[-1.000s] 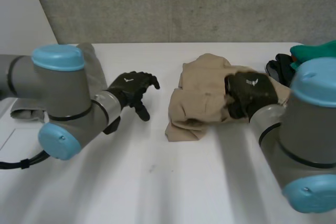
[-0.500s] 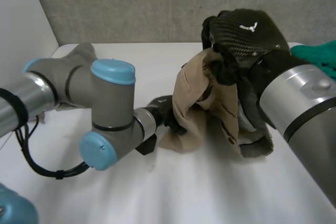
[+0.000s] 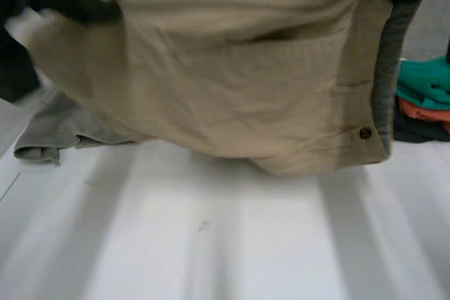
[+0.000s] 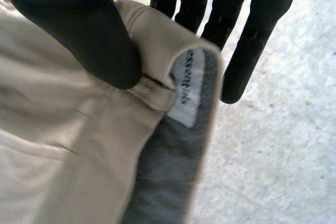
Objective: Fold the laundry.
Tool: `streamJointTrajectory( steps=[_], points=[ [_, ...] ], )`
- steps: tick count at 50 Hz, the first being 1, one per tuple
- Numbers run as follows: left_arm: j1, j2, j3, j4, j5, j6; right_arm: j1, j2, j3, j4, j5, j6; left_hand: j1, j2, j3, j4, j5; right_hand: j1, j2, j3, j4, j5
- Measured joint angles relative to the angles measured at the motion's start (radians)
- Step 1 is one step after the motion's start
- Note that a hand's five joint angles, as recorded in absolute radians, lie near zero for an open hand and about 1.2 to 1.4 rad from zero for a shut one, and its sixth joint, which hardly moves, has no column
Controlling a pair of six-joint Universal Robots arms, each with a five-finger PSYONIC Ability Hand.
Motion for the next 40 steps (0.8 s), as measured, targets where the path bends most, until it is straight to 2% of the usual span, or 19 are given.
streamJointTrajectory(
  steps=[5,9,15,19,25,27,28,29,30,31,32,34,37,40],
  points=[
    [0.051,0.007,0.121,-0.04,-0.006,0.06,-0.031,0.017,-0.051,0.014,-0.016,0.001,0.0,0.0,0.0,0.0,0.0,0.0,0.0,0.0,0.0,0.0],
    [0.082,-0.092,0.252,-0.088,0.002,0.102,-0.05,0.08,-0.101,0.047,-0.038,0.006,0.0,0.001,0.002,0.0,0.0,0.0,0.0,0.0,0.0,0.0],
    [0.086,-0.295,0.38,-0.116,0.019,0.15,-0.045,0.203,-0.149,0.08,-0.06,0.04,0.0,0.001,0.002,0.001,0.0,0.0,0.0,0.007,0.0,0.0],
    [0.072,-0.475,0.458,-0.059,0.019,0.214,-0.031,0.334,-0.192,0.044,-0.061,0.09,0.0,0.002,0.003,0.004,0.0,-0.001,0.008,0.007,0.002,0.013],
    [0.06,-0.747,0.581,0.129,-0.013,0.306,-0.003,0.581,-0.305,-0.09,-0.006,0.156,0.0,0.002,0.003,0.004,0.0,-0.001,0.008,0.007,0.003,0.02],
    [0.061,-0.828,0.621,0.205,-0.026,0.32,0.003,0.675,-0.355,-0.158,0.041,0.168,-0.05,-0.077,-0.07,-0.067,-0.049,-0.001,-0.014,-0.023,-0.035,0.001],
    [0.062,-0.86,0.637,0.24,-0.033,0.321,0.005,0.72,-0.38,-0.196,0.069,0.167,-0.187,-0.2,-0.19,-0.198,-0.162,-0.08,-0.09,-0.101,-0.115,-0.07],
    [0.063,-0.879,0.646,0.264,-0.039,0.32,0.006,0.751,-0.398,-0.223,0.091,0.164,-0.208,-0.219,-0.209,-0.217,-0.181,-0.175,-0.207,-0.215,-0.229,-0.165],
    [0.064,-0.898,0.656,0.295,-0.049,0.314,0.008,0.795,-0.423,-0.262,0.123,0.15,-0.471,-0.467,-0.432,-0.446,-0.407,-0.393,-0.43,-0.43,-0.444,-0.388],
    [0.064,-0.906,0.658,0.312,-0.056,0.308,0.01,0.82,-0.438,-0.283,0.143,0.138,-0.618,-0.592,-0.577,-0.574,-0.538,-0.491,-0.528,-0.525,-0.54,-0.511],
    [0.064,-0.911,0.657,0.335,-0.068,0.297,0.012,0.856,-0.459,-0.314,0.172,0.111,-0.867,-0.821,-0.804,-0.829,-0.793,-0.709,-0.755,-0.75,-0.767,-0.748],
    [0.063,-0.899,0.639,0.357,-0.087,0.28,0.015,0.884,-0.474,-0.337,0.195,0.07,-0.94,-0.943,-0.929,-0.951,-0.914,-0.842,-0.905,-0.914,-0.926,-0.895],
    [0.059,-0.86,0.592,0.368,-0.105,0.266,0.018,0.885,-0.466,-0.337,0.191,0.024,-0.947,-0.986,-0.979,-0.993,-0.95,-0.87,-0.953,-0.964,-0.981,-0.939],
    [0.048,-0.744,0.438,0.361,-0.121,0.262,0.019,0.817,-0.391,-0.282,0.116,-0.048,-0.947,-0.991,-0.979,-0.994,-0.95,-0.87,-0.959,-0.971,-0.993,-0.94]
  ],
)
